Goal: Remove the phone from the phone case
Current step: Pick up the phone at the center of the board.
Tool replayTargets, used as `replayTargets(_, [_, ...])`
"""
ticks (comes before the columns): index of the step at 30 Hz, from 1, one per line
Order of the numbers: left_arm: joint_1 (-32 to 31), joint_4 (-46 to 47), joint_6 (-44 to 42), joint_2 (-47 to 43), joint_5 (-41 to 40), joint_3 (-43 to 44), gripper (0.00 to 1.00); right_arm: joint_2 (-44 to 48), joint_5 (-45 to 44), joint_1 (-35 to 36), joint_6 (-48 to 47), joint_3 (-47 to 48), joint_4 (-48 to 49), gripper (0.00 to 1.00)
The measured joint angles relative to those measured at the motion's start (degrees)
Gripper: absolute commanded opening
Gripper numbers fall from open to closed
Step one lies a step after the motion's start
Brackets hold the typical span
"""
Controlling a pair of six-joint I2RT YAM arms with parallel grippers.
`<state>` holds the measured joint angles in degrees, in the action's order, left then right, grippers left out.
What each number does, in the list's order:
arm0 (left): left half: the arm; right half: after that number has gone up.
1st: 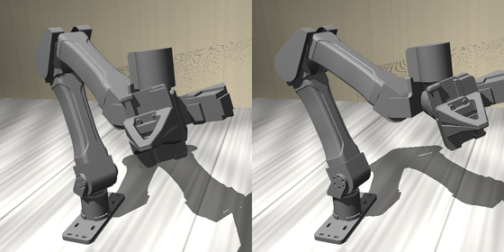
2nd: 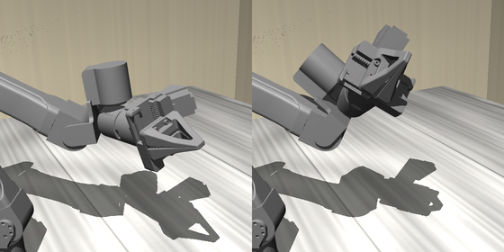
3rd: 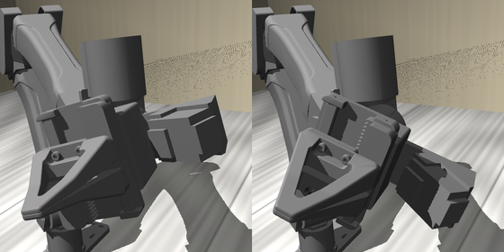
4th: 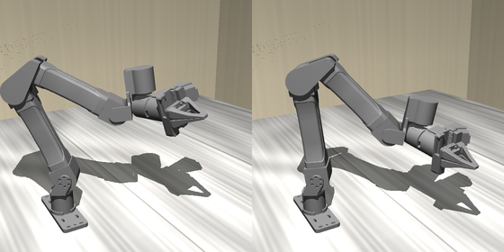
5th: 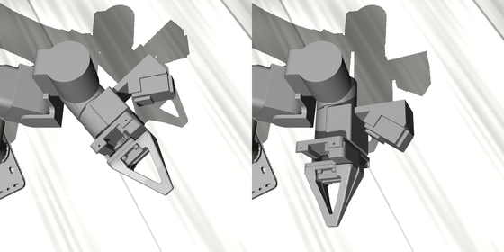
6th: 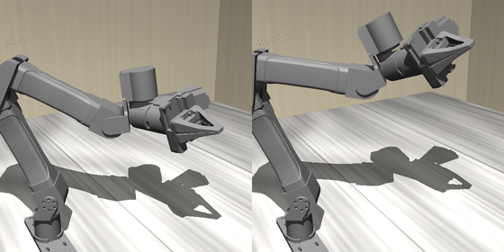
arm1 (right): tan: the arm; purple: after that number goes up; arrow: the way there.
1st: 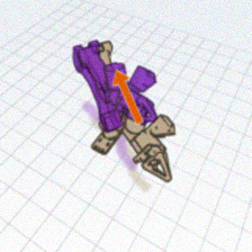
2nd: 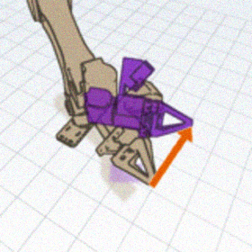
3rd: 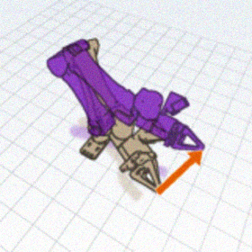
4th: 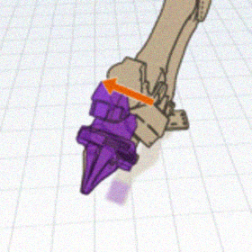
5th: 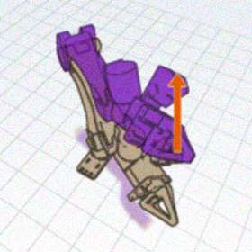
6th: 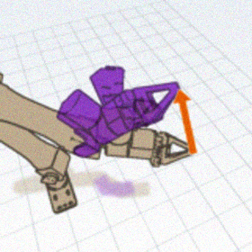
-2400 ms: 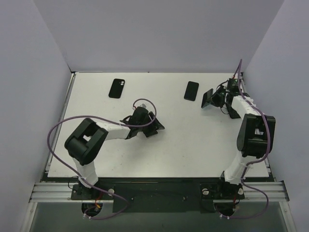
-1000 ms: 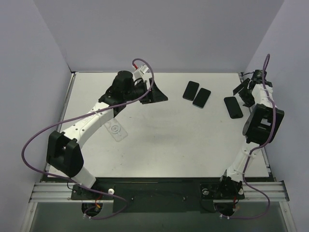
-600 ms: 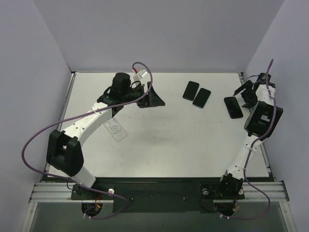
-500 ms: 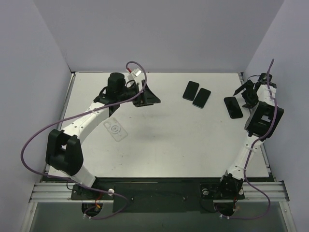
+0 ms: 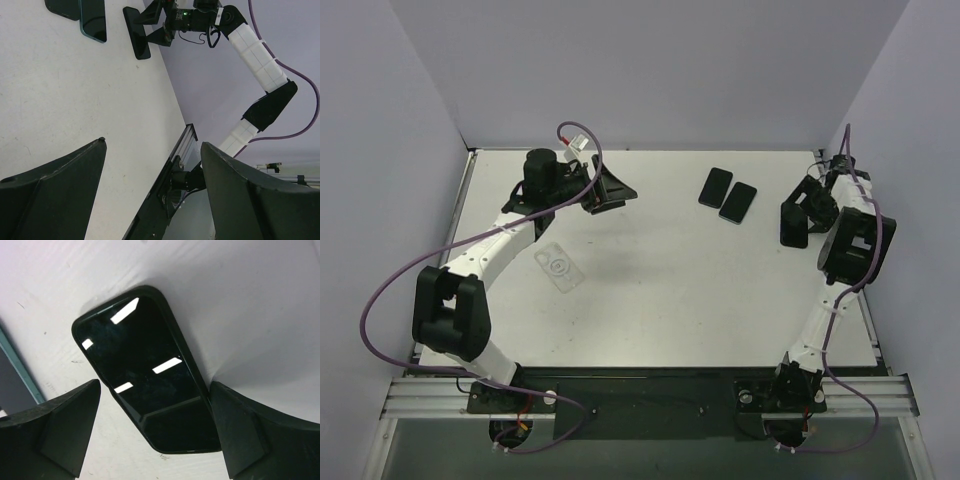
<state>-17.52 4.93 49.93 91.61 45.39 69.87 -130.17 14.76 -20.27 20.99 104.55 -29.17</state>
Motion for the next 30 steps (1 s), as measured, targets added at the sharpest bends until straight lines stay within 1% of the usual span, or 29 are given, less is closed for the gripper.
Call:
replayTargets(6, [0.0,1.6,1.1,0.3,0.7,0.0,0.87,0.2,-9.0,5.3,-2.4,0.1,-4.9,0.90])
replayTargets(9, [0.0,2.0,1.6,0.3,1.1,-0.1,0.87,0.1,-12.2,7.4,-3.7,0.2,-7.9,0.90])
replayTargets(12, [0.0,2.3,1.9,0.3,1.4,-0.1,0.87,-0.4,-13.7,8.5,-4.5,1.0,-10.5,0.88])
replayTargets(14, [0.0,2.3,1.9,0.3,1.4,-0.1,0.87,-2.1,-14.8,8.6,-4.7,4.2,-14.0,0.84])
replayTargets(15, [0.0,2.3,1.9,0.3,1.4,-0.1,0.87,-3.5,-15.3,8.7,-4.7,6.5,-15.8,0.79])
replayTargets(17, [0.0,2.3,1.9,0.3,1.5,-0.1,0.87,-6.6,-16.0,8.7,-4.8,12.5,-19.9,0.72])
replayTargets(19, [0.0,2.3,1.9,0.3,1.6,-0.1,0.87,-9.7,-16.5,8.7,-4.7,17.9,-23.1,0.68])
replayTargets(21, [0.0,2.3,1.9,0.4,1.6,-0.1,0.87,-11.2,-16.4,8.7,-4.7,20.7,-25.6,0.65])
replayTargets(23, [0.0,2.3,1.9,0.6,1.6,-0.1,0.87,-12.1,-16.1,8.6,-4.9,22.4,-27.1,0.68])
replayTargets(24, [0.0,2.3,1.9,0.8,1.7,-0.1,0.87,-12.2,-15.6,8.5,-5.1,22.7,-27.5,0.74])
replayTargets(26, [0.0,2.3,1.9,1.1,1.7,-0.1,0.87,-12.2,-14.3,8.1,-5.6,22.7,-28.2,0.80])
replayTargets(28, [0.0,2.3,1.9,1.4,1.8,-0.1,0.87,-12.4,-13.1,7.6,-6.1,22.7,-29.2,0.83])
replayTargets(30, [0.0,2.3,1.9,1.4,1.8,-0.1,0.87,-12.6,-12.2,7.5,-6.3,22.7,-29.9,0.84])
